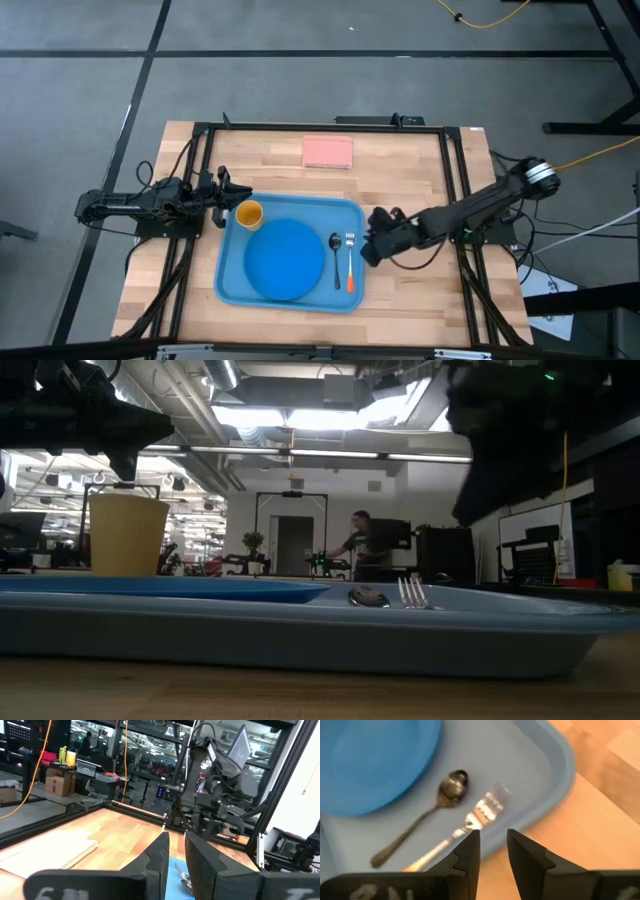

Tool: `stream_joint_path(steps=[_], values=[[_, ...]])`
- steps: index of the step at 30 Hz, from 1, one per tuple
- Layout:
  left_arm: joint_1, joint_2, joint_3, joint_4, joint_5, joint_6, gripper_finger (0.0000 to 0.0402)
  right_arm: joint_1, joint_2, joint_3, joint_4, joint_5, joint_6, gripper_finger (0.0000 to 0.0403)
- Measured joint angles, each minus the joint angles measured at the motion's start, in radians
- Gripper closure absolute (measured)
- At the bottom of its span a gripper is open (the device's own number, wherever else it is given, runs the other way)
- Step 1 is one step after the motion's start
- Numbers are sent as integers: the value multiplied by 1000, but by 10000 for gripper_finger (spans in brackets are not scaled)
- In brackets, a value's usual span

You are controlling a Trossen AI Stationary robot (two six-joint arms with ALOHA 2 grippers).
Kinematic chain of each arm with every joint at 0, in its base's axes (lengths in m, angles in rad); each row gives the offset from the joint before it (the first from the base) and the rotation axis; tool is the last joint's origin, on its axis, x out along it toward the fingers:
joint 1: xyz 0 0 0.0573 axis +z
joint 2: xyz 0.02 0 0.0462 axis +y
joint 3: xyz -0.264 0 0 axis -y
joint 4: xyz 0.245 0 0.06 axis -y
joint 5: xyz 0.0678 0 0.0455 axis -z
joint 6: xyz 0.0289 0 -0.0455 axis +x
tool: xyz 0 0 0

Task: Pick and place plate/cup/fork/spoon on tray
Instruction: Return to Home Position

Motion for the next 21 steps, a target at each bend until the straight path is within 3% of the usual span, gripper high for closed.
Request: stream_joint_path(steps=[4, 16, 21], values=[[0, 0, 0, 0, 0, 0, 347, -15, -115, -120, 79, 0, -67, 301], [0, 0, 0, 0, 0, 0, 347, -121, -398, -439, 498, 71, -642, 301], [0, 0, 0, 0, 0, 0, 347, -208, -502, -556, 703, -1, -650, 301]])
